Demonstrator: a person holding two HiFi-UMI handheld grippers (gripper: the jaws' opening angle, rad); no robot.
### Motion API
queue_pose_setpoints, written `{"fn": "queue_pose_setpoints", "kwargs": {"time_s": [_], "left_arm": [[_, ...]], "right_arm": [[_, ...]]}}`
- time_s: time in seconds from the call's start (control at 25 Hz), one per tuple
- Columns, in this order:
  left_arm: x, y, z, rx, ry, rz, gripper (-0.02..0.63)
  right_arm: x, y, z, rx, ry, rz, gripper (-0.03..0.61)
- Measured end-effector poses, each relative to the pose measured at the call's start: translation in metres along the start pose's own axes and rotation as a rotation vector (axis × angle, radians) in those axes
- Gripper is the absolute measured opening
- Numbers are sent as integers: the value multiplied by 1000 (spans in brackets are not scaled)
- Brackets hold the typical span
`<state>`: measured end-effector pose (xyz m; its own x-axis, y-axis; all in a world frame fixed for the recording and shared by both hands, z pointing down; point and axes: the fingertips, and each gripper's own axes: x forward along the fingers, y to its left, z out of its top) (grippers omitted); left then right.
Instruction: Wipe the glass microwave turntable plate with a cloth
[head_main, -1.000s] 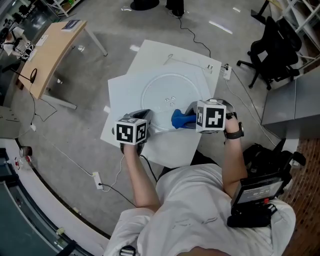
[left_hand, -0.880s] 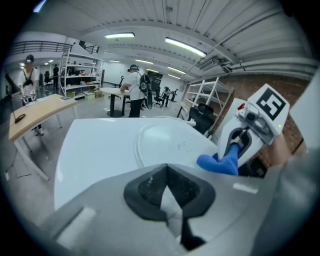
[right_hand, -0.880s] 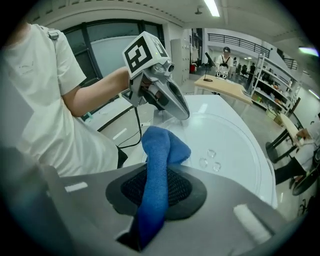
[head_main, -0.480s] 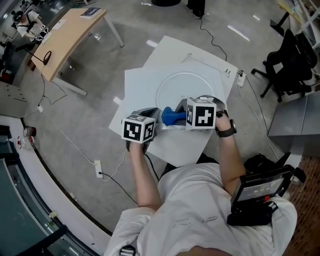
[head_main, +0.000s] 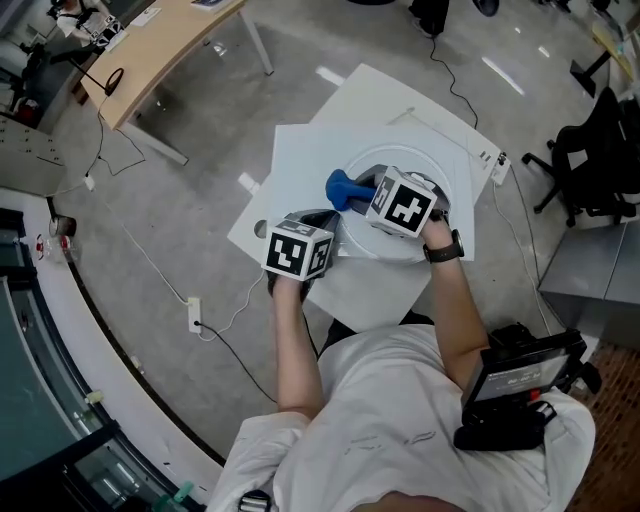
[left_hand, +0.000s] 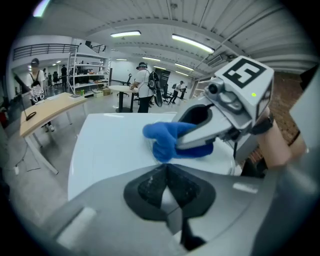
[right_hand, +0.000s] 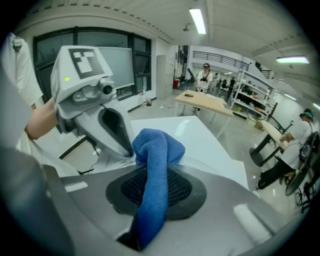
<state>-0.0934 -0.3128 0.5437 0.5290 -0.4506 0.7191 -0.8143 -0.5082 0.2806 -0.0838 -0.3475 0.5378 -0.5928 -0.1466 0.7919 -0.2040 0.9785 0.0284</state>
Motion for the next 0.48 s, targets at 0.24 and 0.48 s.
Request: {"fn": "queue_pose_setpoints", "kwargs": {"time_s": [0.24,0.48], "left_arm": [[-2,-1,-1,-6,-6,11,3],[-1,9,-15,59,26,92,3]], "right_arm": [[-6,-76,-7,154,-32,-237,66],[-35,-111,-53,261,31,-370,66]]}}
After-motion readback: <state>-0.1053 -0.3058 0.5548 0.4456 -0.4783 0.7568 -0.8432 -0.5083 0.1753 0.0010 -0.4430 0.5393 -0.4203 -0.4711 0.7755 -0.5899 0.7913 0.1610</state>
